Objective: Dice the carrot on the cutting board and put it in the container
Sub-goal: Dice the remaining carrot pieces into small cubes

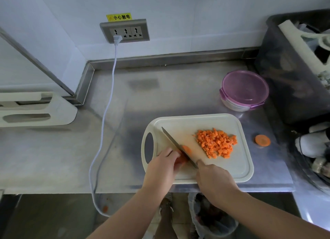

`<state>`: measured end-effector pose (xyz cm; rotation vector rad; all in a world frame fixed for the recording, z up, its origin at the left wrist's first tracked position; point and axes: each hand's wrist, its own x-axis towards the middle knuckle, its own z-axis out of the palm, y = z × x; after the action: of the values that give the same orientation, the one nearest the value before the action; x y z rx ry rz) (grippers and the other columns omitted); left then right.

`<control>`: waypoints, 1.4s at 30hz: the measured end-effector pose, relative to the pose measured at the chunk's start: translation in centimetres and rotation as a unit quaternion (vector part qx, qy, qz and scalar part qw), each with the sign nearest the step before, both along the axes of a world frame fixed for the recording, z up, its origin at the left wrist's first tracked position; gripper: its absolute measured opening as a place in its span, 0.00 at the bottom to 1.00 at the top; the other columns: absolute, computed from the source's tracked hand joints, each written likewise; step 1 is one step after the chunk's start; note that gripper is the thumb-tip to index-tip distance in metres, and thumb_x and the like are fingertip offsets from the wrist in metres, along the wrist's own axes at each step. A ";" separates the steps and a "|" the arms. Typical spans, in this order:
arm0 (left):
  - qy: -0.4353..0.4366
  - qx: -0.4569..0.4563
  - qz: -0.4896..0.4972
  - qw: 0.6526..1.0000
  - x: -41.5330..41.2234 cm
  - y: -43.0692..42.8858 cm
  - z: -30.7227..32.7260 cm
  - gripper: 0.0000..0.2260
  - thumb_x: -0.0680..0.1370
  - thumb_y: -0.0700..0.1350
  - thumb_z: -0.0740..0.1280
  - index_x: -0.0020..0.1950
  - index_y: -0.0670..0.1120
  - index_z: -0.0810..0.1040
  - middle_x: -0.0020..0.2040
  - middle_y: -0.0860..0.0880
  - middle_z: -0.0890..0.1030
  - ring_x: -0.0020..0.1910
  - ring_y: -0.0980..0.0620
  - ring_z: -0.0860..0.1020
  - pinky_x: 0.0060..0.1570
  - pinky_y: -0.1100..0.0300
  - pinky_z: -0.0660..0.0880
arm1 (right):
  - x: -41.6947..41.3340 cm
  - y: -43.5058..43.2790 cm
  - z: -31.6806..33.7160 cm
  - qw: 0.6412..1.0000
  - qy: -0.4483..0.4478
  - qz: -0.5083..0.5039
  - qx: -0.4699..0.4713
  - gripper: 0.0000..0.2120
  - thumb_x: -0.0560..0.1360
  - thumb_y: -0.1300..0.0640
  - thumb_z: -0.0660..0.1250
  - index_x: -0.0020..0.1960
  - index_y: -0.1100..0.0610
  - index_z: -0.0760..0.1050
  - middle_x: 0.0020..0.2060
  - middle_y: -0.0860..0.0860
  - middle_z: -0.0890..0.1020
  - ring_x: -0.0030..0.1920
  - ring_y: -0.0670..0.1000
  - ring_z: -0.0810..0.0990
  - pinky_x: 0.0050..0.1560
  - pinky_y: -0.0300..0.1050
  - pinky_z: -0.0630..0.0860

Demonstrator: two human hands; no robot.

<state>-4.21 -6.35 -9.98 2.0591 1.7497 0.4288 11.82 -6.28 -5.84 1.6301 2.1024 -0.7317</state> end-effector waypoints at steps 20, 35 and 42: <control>-0.011 -0.001 0.022 1.000 0.0 -0.3 -0.4 0.08 0.76 0.48 0.68 0.53 0.49 0.80 0.53 0.55 0.77 0.47 0.52 0.79 0.43 0.54 0.78 | 1.1 -0.9 2.0 0.997 0.014 0.044 0.054 0.13 0.80 0.61 0.56 0.64 0.57 0.65 0.45 0.52 0.77 0.39 0.55 0.75 0.39 0.47 0.75; -0.017 0.001 0.018 1.000 0.1 -0.2 -0.6 0.09 0.78 0.50 0.65 0.53 0.46 0.80 0.52 0.52 0.77 0.45 0.50 0.79 0.43 0.53 0.77 | 0.8 -0.6 1.2 0.997 -0.013 0.071 0.033 0.19 0.79 0.61 0.59 0.68 0.57 0.61 0.38 0.50 0.70 0.34 0.51 0.70 0.37 0.45 0.72; -0.023 0.034 0.004 0.999 -0.1 -0.2 -0.8 0.03 0.74 0.46 0.71 0.46 0.47 0.81 0.44 0.53 0.78 0.36 0.50 0.79 0.31 0.54 0.76 | 0.2 0.0 0.1 0.999 0.001 0.033 0.012 0.16 0.81 0.58 0.57 0.68 0.56 0.63 0.42 0.50 0.73 0.40 0.51 0.71 0.41 0.43 0.72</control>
<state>-4.30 -6.57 -10.75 2.0727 1.7397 0.5391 12.00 -6.28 -5.75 1.5634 2.1632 -0.6904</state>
